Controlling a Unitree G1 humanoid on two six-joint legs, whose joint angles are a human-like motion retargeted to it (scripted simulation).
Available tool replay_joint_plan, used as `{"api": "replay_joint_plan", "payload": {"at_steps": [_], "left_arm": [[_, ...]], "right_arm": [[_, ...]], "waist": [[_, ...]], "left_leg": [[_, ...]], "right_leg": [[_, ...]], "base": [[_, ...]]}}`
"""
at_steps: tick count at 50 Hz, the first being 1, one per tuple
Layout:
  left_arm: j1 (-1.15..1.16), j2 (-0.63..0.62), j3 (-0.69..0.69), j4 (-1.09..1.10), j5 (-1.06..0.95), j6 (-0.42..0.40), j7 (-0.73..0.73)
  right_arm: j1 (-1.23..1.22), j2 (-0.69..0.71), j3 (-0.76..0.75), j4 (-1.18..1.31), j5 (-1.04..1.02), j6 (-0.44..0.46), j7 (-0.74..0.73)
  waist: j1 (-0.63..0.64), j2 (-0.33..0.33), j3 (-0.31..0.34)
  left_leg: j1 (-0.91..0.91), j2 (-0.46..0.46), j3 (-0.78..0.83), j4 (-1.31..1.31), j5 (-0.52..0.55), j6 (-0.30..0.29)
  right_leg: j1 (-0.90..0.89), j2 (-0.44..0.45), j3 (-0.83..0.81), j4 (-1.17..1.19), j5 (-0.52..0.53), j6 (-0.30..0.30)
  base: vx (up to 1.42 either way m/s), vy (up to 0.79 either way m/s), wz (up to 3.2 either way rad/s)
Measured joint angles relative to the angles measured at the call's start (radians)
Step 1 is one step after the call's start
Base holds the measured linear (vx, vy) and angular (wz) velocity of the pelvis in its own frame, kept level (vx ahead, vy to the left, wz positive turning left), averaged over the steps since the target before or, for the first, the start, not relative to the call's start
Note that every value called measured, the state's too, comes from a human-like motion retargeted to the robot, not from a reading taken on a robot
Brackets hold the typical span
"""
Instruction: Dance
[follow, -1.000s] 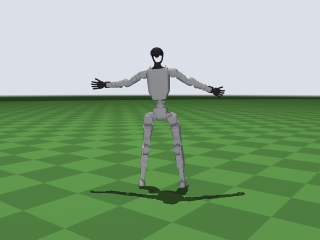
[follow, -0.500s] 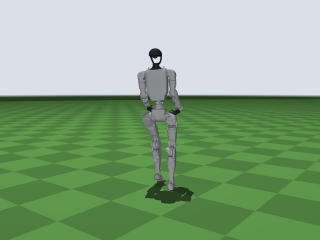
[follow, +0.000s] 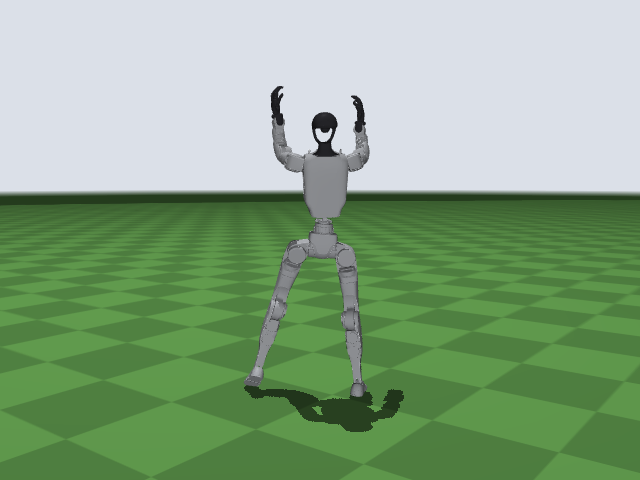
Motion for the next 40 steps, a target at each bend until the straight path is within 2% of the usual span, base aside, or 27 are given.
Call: {"api": "replay_joint_plan", "payload": {"at_steps": [3,4,5,8,10,13,16,17,18,20,22,25,27,28,30,32,33,35,37,38,39,40], "left_arm": [[0.006,0.016,0.045,0.13,0.074,0.15,0.021],[0.027,0.004,0.059,0.125,0.079,0.204,0.033],[0.053,-0.014,0.076,0.109,0.082,0.252,0.041],[0.141,-0.046,0.083,-0.066,0.02,0.268,-0.02],[0.228,-0.029,0.069,-0.233,-0.075,0.288,-0.049],[0.45,0.001,0.059,-0.569,-0.225,0.377,-0.053],[0.752,-0.054,0.087,-0.883,-0.226,0.466,0.026],[0.866,-0.092,0.108,-0.962,-0.195,0.48,0.058],[0.985,-0.143,0.135,-1.022,-0.146,0.483,0.092],[1.218,-0.281,0.17,-1.079,-0.034,0.468,0.173],[1.434,-0.448,0.183,-1.037,0.1,0.403,0.266],[1.663,-0.703,0.208,-0.822,0.211,0.318,0.35],[1.725,-0.761,0.162,-0.583,0.222,0.259,0.324],[1.738,-0.761,0.127,-0.453,0.223,0.25,0.287],[1.744,-0.723,0.032,-0.186,0.267,0.293,0.215],[1.691,-0.647,-0.114,0.102,0.269,0.412,0.147],[1.624,-0.599,-0.192,0.261,0.239,0.427,0.035],[1.417,-0.53,-0.34,0.624,-0.053,0.392,-0.285],[1.268,-0.516,-0.452,0.798,-0.304,0.634,-0.424],[1.251,-0.518,-0.429,0.808,-0.307,0.716,-0.438],[1.246,-0.518,-0.382,0.784,-0.269,0.725,-0.442],[1.249,-0.517,-0.324,0.742,-0.211,0.698,-0.443]], "right_arm": [[-0.063,-0.058,0.103,0.166,0.033,0.147,0.012],[-0.047,-0.076,0.11,0.161,0.037,0.195,0.018],[-0.018,-0.09,0.105,0.137,0.03,0.239,0.021],[0.129,-0.124,-0.005,-0.091,-0.016,0.204,0.063],[0.242,-0.159,-0.05,-0.291,0.045,0.189,0.115],[0.48,-0.088,-0.22,-0.593,0.153,0.294,0.152],[0.725,0.046,-0.375,-0.799,0.266,0.344,0.219],[0.797,0.102,-0.403,-0.843,0.317,0.353,0.24],[0.87,0.172,-0.407,-0.873,0.366,0.359,0.244],[1.041,0.304,-0.357,-0.918,0.461,0.349,0.265],[1.224,0.461,-0.251,-0.909,0.488,0.313,0.308],[1.454,0.684,-0.095,-0.782,0.481,0.209,0.397],[1.527,0.827,-0.023,-0.584,0.472,0.11,0.442],[1.54,0.874,0.005,-0.469,0.461,0.034,0.469],[1.527,0.922,0.059,-0.21,0.416,-0.106,0.494],[1.453,0.871,0.126,0.028,0.392,-0.145,0.461],[1.377,0.844,0.17,0.158,0.399,-0.134,0.427],[1.159,0.831,0.231,0.471,0.387,-0.119,0.35],[0.952,0.837,0.291,0.692,0.354,-0.058,0.348],[0.906,0.821,0.3,0.716,0.32,0.003,0.369],[0.902,0.799,0.261,0.693,0.251,0.078,0.365],[0.92,0.774,0.198,0.647,0.165,0.16,0.349]], "waist": [[0.0,0.087,-0.004],[0.012,0.107,-0.006],[0.028,0.123,-0.007],[0.039,0.145,0.012],[0.027,0.171,0.032],[0.062,0.18,0.102],[0.057,0.174,0.155],[0.042,0.167,0.166],[0.021,0.164,0.166],[-0.065,0.172,0.146],[-0.129,0.186,0.132],[-0.113,0.172,0.143],[-0.117,0.136,0.139],[-0.13,0.11,0.145],[-0.163,0.055,0.175],[-0.194,-0.029,0.229],[-0.19,-0.05,0.239],[-0.184,-0.084,0.255],[-0.163,-0.111,0.264],[-0.13,-0.118,0.267],[-0.095,-0.113,0.279],[-0.06,-0.1,0.296]], "left_leg": [[0.155,-0.016,-0.086,-0.169,-0.032,-0.21],[0.176,-0.022,-0.063,-0.177,-0.074,-0.23],[0.188,-0.024,-0.01,-0.174,-0.125,-0.229],[0.167,-0.059,0.074,-0.118,-0.281,-0.183],[0.13,-0.089,0.047,-0.067,-0.329,-0.177],[0.103,-0.171,-0.009,-0.021,-0.34,-0.143],[0.087,-0.258,-0.002,-0.036,-0.345,-0.089],[0.066,-0.289,-0.002,-0.03,-0.345,-0.081],[0.034,-0.292,-0.02,-0.024,-0.339,-0.09],[-0.036,-0.295,-0.046,0.005,-0.332,-0.076],[-0.072,-0.276,-0.052,0.005,-0.315,-0.066],[-0.077,-0.277,0.003,-0.03,-0.275,-0.024],[-0.075,-0.346,-0.013,-0.077,-0.241,-0.002],[-0.067,-0.391,-0.035,-0.103,-0.218,0.011],[-0.016,-0.476,-0.039,-0.155,-0.17,0.047],[0.104,-0.588,-0.035,-0.187,-0.156,0.083],[0.135,-0.61,-0.043,-0.206,-0.145,0.088],[0.177,-0.649,-0.049,-0.216,-0.141,0.089],[0.18,-0.671,-0.04,-0.214,-0.152,0.061],[0.166,-0.674,-0.024,-0.215,-0.157,0.051],[0.161,-0.676,-0.017,-0.208,-0.166,0.046],[0.161,-0.677,-0.014,-0.197,-0.175,0.044]], "right_leg": [[0.043,-0.005,0.003,-0.004,0.011,0.029],[0.057,-0.015,0.012,-0.005,0.018,0.037],[0.071,-0.027,0.023,-0.008,0.026,0.043],[0.084,-0.071,0.008,-0.004,0.064,0.031],[0.059,-0.095,-0.007,0.034,0.1,-0.005],[-0.083,-0.146,0.089,0.251,0.189,-0.131],[-0.357,-0.218,0.249,0.625,0.335,-0.368],[-0.442,-0.204,0.328,0.731,0.378,-0.418],[-0.511,-0.11,0.406,0.818,0.394,-0.4],[-0.582,0.089,0.484,0.962,0.346,-0.339],[-0.634,0.207,0.424,0.989,0.303,-0.314],[-0.661,0.338,0.337,0.854,0.315,-0.262],[-0.634,0.407,0.345,0.639,0.348,-0.186],[-0.604,0.422,0.339,0.512,0.377,-0.15],[-0.525,0.416,0.315,0.285,0.533,-0.042],[-0.496,0.314,0.189,0.38,0.533,0.031],[-0.474,0.278,0.095,0.374,0.533,0.038],[-0.432,0.243,-0.01,0.386,0.533,0.073],[-0.394,0.269,0.017,0.369,0.533,0.054],[-0.382,0.287,0.063,0.348,0.533,0.034],[-0.392,0.307,0.108,0.365,0.533,0.046],[-0.412,0.329,0.152,0.403,0.533,0.073]], "base": [[0.79,0.58,-0.13],[0.91,0.55,-0.15],[0.72,0.38,-0.13],[0.45,0.33,0.13],[0.3,0.4,0.1],[0.22,0.26,-0.57],[0.06,0.3,0.0],[0.01,0.25,0.39],[0.08,0.09,0.67],[0.16,-0.05,1.17],[0.27,-0.13,0.73],[0.13,-0.12,-0.1],[-0.11,-0.08,0.94],[-0.13,-0.04,1.52],[-0.02,0.01,1.76],[0.18,0.07,1.61],[0.21,0.06,1.01],[0.21,0.01,0.5],[0.11,0.04,-0.24],[0.04,0.07,-0.71],[0.05,0.08,-0.76],[0.1,-0.14,-0.64]]}}
